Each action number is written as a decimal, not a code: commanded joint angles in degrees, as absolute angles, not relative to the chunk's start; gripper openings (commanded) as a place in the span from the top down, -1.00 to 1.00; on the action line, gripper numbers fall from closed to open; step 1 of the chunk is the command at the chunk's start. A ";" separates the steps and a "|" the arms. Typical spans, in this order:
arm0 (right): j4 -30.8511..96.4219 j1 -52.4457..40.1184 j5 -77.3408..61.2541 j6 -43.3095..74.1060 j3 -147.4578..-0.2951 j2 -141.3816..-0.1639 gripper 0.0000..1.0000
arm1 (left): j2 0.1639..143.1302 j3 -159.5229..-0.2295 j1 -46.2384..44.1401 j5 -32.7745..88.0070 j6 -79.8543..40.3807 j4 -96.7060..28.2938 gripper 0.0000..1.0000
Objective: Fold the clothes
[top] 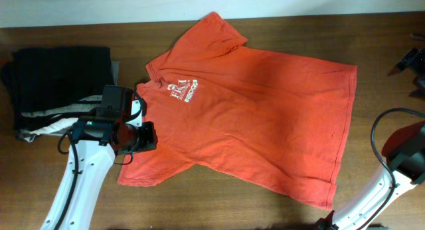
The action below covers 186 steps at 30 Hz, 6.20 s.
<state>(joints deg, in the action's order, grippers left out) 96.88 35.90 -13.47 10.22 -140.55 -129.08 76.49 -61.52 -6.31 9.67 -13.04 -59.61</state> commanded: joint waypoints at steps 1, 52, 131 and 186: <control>97.36 34.44 -14.59 9.43 -135.22 -122.10 -0.64 | 75.68 -61.67 -6.33 10.09 -12.75 -59.40 0.18; 47.81 34.50 -0.82 29.02 -34.39 -81.80 -0.11 | 75.68 -61.67 -6.35 10.11 -13.65 -58.70 0.14; 74.22 28.25 -1.19 26.70 -63.90 -91.37 -0.86 | 79.92 -61.65 -6.35 10.11 -13.63 -54.68 0.15; 50.52 40.10 -3.81 20.80 -41.25 -91.44 0.59 | 79.92 -52.40 -8.23 15.66 -23.59 -63.57 0.14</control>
